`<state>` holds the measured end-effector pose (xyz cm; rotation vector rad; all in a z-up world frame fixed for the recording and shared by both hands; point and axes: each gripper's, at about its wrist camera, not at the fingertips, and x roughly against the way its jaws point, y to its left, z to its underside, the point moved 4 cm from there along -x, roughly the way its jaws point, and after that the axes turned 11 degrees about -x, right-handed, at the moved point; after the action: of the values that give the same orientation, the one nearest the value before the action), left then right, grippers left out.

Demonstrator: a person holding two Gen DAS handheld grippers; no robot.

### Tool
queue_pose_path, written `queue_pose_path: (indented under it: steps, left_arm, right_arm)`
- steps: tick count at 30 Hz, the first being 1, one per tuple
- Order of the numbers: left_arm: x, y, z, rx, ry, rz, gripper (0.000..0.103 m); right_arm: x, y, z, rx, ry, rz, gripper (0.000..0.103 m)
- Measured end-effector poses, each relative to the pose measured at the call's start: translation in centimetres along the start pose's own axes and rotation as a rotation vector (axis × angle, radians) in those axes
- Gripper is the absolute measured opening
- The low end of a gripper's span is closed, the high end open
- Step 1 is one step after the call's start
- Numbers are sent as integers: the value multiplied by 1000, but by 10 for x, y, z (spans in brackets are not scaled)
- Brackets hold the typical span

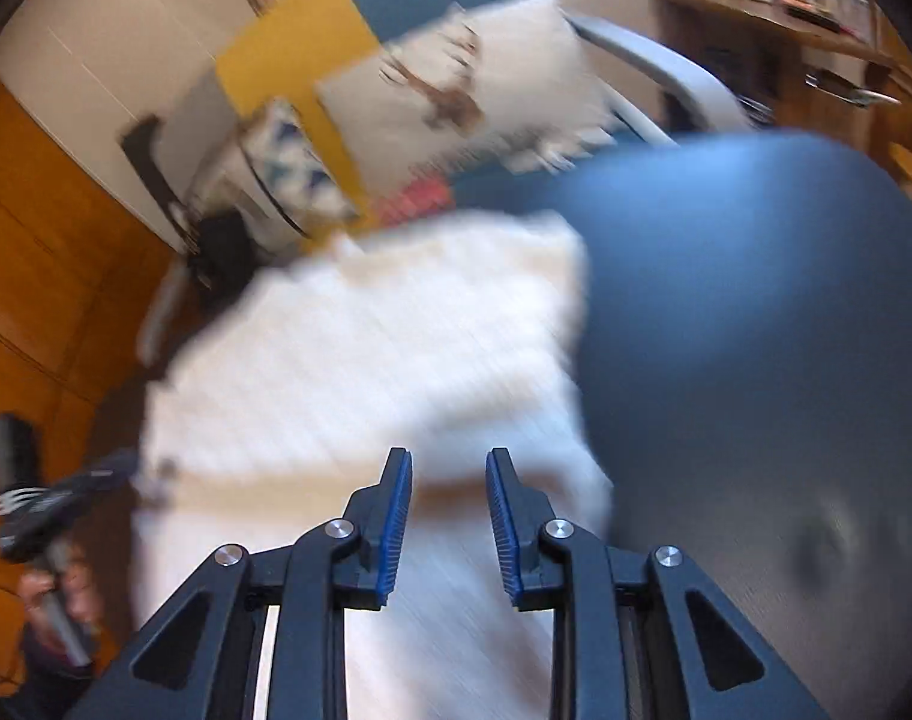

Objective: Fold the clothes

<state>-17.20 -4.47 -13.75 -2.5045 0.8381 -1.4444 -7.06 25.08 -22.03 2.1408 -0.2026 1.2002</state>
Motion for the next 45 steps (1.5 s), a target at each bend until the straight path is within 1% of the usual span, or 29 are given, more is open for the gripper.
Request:
queue_pose_path:
  steps: [1,3,4,5,6,7,9,10,13,14,16,18,20,22,23,24,25,27,29,31,32,34,35,36,37,39,40,42,45]
  left_arm:
    - [4,-2,18,3,15,-3,22]
    - [8,-9,50,-5,43,-3,23]
    - [7,-11,64,-9,65,-15,23]
    - [3,-12,77,-12,96,-40,23]
    - [1,-13,88,-13,113,-56,22]
    - [2,-14,94,-25,103,-60,22]
    - [11,-15,96,-40,78,-75,22]
    - [16,-15,96,-40,69,-84,22]
    - [28,-12,85,-37,25,-64,23]
    - [32,-12,82,-33,9,-60,23]
    - [34,-11,80,-16,6,-65,23]
    - [32,-10,83,-8,7,-85,23]
    - [28,-11,87,-21,13,-106,23]
    - [20,-15,93,-50,27,-143,23]
    - [15,-16,95,-69,44,-158,23]
    - [10,-16,98,-84,62,-170,23]
    - [8,-15,101,-97,72,-183,23]
    - [6,-19,103,-144,79,-213,23]
    - [4,-24,103,-198,90,-244,23]
    - [3,-27,102,-227,97,-262,23]
    - [4,-29,101,-231,99,-265,23]
    - [11,-30,98,-206,87,-231,23]
    - [15,-30,97,-191,79,-209,23]
    - [18,-31,97,-176,73,-188,23]
    - [20,-32,98,-162,68,-168,23]
    - [21,-37,103,-141,69,-126,23]
    - [20,-42,106,-137,78,-104,23]
    - [19,-56,112,-156,85,-77,23]
    - [12,-85,121,-223,108,-29,23]
  right_arm:
    - [2,-10,13,-2,11,30,26]
    - [-3,-18,34,7,39,23,28]
    - [-8,-21,44,18,55,47,28]
    - [-13,-24,53,22,84,76,27]
    - [-18,-28,61,26,112,105,23]
    - [-17,-28,64,43,101,128,22]
    - [-7,-34,66,24,85,184,21]
    - [2,-35,65,-4,72,134,25]
    - [28,-37,59,-87,34,-16,26]
    - [28,-40,53,-97,18,-33,27]
    - [19,-46,39,-121,11,-24,27]
    - [8,-42,32,-70,6,60,27]
    - [0,-31,37,37,-11,100,27]
    - [-10,-14,38,193,-31,186,27]
    - [-18,-12,41,261,-35,273,27]
    - [-22,-13,45,309,-33,343,15]
    - [-29,-13,46,342,-20,385,7]
    - [-28,-22,47,349,-13,418,0]
    - [-15,-33,45,287,-22,399,0]
    - [-6,-47,41,212,-5,351,0]
    - [-2,-54,39,170,1,321,4]
    - [19,-62,42,64,36,126,9]
    - [31,-66,45,12,53,27,15]
    - [43,-69,52,-14,70,-40,24]
    - [55,-73,60,-40,88,-106,24]
    - [72,-88,82,-90,141,-198,24]
    - [75,-91,93,-99,163,-195,24]
    - [85,-108,116,-88,187,-138,24]
    - [95,-132,152,-131,237,-147,24]
